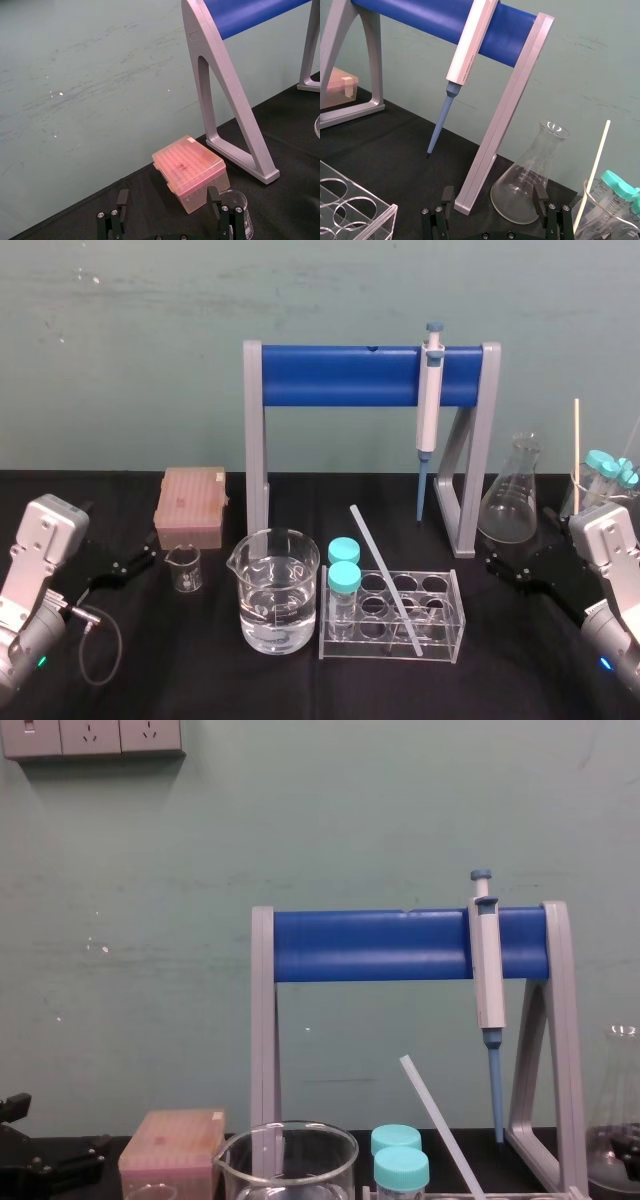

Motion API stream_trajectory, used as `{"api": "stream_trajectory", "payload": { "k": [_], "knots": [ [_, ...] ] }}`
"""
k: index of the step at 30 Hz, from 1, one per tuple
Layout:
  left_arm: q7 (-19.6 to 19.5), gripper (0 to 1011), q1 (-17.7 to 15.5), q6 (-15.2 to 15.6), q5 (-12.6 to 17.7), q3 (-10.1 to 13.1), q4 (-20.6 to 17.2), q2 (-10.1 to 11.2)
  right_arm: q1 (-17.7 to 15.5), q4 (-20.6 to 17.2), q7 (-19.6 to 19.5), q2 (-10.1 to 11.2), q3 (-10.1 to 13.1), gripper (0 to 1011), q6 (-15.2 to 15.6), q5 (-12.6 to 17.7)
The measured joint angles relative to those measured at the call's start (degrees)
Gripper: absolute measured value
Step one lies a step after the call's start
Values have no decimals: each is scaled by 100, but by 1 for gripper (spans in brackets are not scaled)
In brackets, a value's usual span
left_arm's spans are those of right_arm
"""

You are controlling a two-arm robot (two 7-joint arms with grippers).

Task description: Pick up the stirring rod with one hand, then place it down.

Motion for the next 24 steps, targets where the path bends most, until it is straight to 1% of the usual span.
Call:
{"api": "stream_trajectory", "payload": {
  "k": [24],
  "knots": [
    [0, 1000, 0, 0, 0, 0, 0, 0, 0, 0, 0, 0, 0, 1003, 0, 0]
  ]
}}
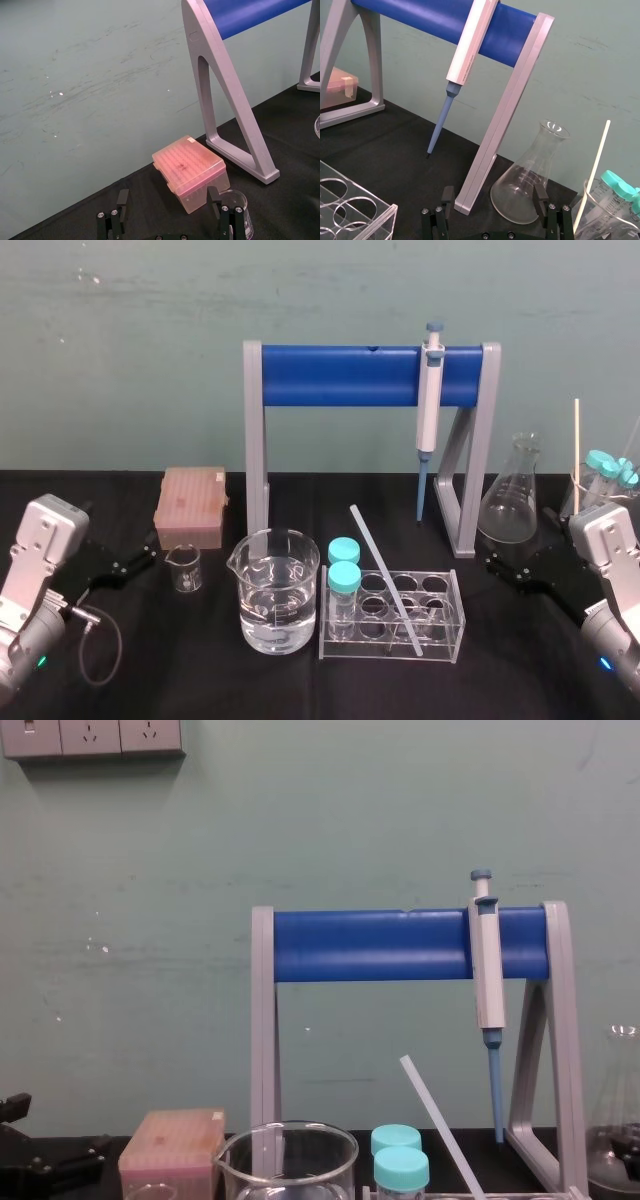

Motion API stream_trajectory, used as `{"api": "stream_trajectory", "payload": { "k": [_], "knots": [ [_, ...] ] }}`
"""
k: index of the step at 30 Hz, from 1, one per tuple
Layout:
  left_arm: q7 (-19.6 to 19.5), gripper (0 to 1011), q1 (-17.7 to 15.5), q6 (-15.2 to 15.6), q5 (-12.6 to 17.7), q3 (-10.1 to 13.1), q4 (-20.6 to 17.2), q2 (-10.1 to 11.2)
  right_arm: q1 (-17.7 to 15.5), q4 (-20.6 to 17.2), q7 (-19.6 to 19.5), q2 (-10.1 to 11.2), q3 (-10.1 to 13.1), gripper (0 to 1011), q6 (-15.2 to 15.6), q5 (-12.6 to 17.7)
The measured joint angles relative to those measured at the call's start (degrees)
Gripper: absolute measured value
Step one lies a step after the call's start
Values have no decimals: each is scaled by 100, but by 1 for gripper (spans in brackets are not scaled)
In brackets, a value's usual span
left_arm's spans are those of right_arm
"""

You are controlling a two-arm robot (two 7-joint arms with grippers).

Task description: Pick up the stirring rod with one hand, then place it down.

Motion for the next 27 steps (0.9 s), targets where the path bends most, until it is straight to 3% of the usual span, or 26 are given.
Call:
{"api": "stream_trajectory", "payload": {
  "k": [25, 27],
  "knots": [
    [0, 1000, 0, 0, 0, 0, 0, 0, -1, 0, 10, -1, 5, 1003, 0, 0],
    [0, 1000, 0, 0, 0, 0, 0, 0, 4, 2, 191, 16, 45, 1003, -13, 65]
  ]
}}
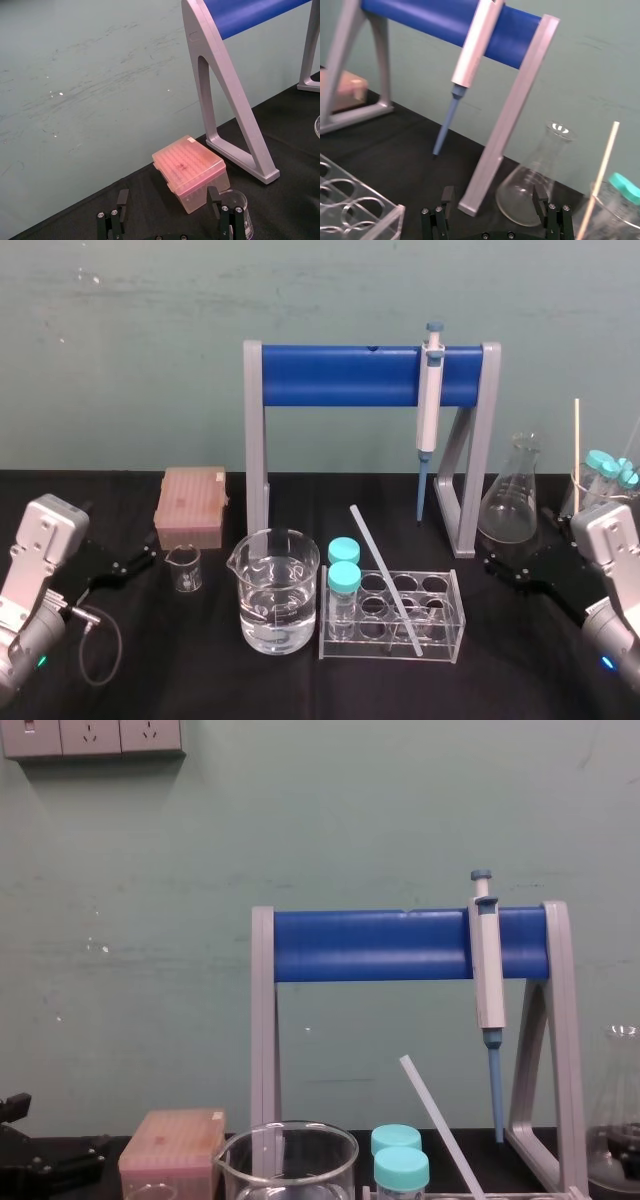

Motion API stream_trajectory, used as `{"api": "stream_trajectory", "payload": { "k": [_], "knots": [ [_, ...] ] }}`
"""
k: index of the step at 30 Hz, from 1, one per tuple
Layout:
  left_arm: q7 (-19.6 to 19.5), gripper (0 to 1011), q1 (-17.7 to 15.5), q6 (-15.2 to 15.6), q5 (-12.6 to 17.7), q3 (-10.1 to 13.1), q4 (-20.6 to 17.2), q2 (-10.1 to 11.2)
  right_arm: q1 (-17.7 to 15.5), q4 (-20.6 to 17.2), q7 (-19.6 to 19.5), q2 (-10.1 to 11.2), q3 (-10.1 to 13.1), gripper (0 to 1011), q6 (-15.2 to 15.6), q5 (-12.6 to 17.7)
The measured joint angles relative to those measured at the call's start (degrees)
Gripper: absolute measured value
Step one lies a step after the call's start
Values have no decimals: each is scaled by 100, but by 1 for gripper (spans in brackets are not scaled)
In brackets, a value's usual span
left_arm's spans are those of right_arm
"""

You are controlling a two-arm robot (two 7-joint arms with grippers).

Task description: Pick up the stirring rod with one hand, then place it down.

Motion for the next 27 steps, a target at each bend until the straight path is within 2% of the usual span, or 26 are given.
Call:
{"api": "stream_trajectory", "payload": {
  "k": [4, 8, 10, 11, 14, 21, 27],
  "knots": [
    [0, 1000, 0, 0, 0, 0, 0, 0, 27, -77, 552, 67, 94, 1003, -6, 344],
    [0, 1000, 0, 0, 0, 0, 0, 0, 111, -192, 1291, 121, 196, 1003, 56, 815],
    [0, 1000, 0, 0, 0, 0, 0, 0, 142, -243, 1556, 134, 223, 1003, 119, 999],
    [0, 1000, 0, 0, 0, 0, 0, 0, 179, -292, 1822, 143, 232, 1003, 197, 1156],
    [0, 1000, 0, 0, 0, 0, 0, 0, 258, -362, 2265, 142, 214, 1003, 350, 1367],
    [0, 1000, 0, 0, 0, 0, 0, 0, 383, -478, 2835, 27, 117, 1003, 555, 1537],
    [0, 1000, 0, 0, 0, 0, 0, 0, 436, -553, 3053, -114, 49, 1003, 638, 1525]
  ]
}}
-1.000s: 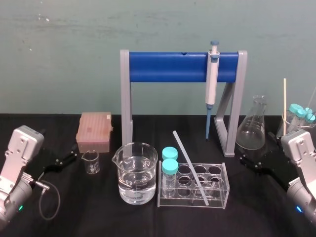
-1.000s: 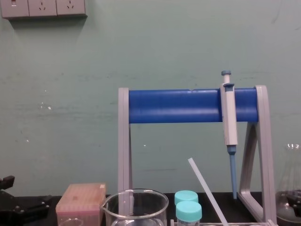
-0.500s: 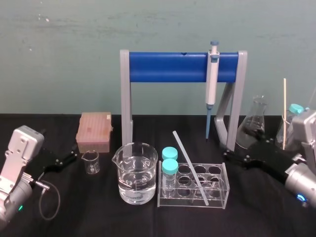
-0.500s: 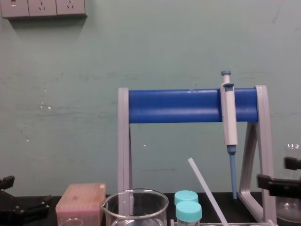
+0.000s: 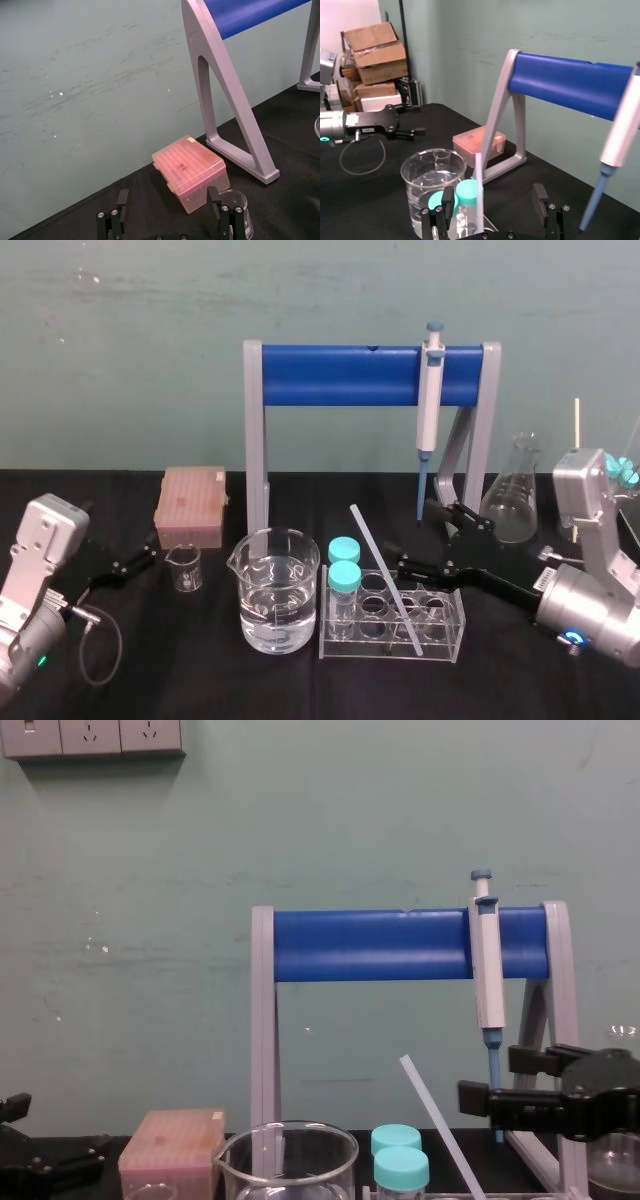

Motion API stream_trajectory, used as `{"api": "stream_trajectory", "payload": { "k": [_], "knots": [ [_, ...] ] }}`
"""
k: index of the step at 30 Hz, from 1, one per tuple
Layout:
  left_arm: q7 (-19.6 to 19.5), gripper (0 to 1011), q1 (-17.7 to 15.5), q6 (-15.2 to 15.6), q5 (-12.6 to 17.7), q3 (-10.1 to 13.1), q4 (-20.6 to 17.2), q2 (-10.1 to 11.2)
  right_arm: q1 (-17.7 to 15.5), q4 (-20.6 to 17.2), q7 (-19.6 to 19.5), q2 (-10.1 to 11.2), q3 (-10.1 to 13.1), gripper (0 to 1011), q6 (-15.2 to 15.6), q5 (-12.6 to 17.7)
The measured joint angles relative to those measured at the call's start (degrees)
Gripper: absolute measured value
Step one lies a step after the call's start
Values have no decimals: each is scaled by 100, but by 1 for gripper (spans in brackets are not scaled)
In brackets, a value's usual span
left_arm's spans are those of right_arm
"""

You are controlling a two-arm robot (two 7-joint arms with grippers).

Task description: Pick up the stirring rod with one hand, then place it down.

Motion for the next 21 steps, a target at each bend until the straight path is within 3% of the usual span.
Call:
{"api": "stream_trajectory", "payload": {
  "k": [7, 14, 21],
  "knots": [
    [0, 1000, 0, 0, 0, 0, 0, 0, 192, 197, 82, -237, -107, 1003, 104, -147],
    [0, 1000, 0, 0, 0, 0, 0, 0, 543, 642, 176, -567, -268, 1003, 189, -307],
    [0, 1000, 0, 0, 0, 0, 0, 0, 760, 937, 258, -761, -377, 1003, 212, -395]
  ]
}}
